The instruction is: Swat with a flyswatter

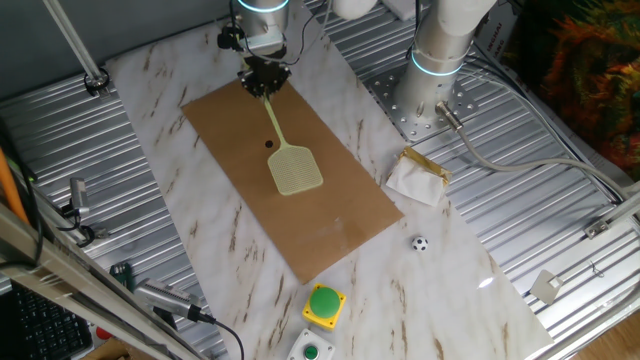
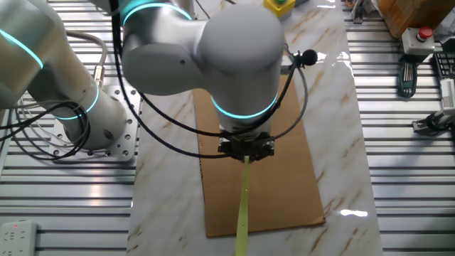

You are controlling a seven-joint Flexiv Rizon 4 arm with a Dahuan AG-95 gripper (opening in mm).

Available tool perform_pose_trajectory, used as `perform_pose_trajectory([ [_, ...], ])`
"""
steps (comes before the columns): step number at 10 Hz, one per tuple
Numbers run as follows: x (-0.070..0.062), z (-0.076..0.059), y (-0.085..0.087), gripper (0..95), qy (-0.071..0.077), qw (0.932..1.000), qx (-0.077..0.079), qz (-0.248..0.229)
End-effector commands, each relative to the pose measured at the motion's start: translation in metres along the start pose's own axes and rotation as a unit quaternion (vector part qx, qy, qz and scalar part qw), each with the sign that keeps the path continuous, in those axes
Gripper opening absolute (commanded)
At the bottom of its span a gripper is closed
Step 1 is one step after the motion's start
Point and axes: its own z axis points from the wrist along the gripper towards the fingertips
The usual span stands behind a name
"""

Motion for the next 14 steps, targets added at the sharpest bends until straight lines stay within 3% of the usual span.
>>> perform_pose_trajectory([
  [1,-0.002,-0.001,-0.001,0.0,-0.011,0.9989,-0.007,0.046],
  [4,-0.002,-0.001,-0.001,0.0,-0.008,0.9970,-0.010,0.076],
  [10,-0.002,-0.001,-0.001,0.0,-0.008,0.9977,-0.012,0.066],
  [14,0.017,0.001,-0.002,0.0,-0.003,0.9984,-0.013,0.054],
])
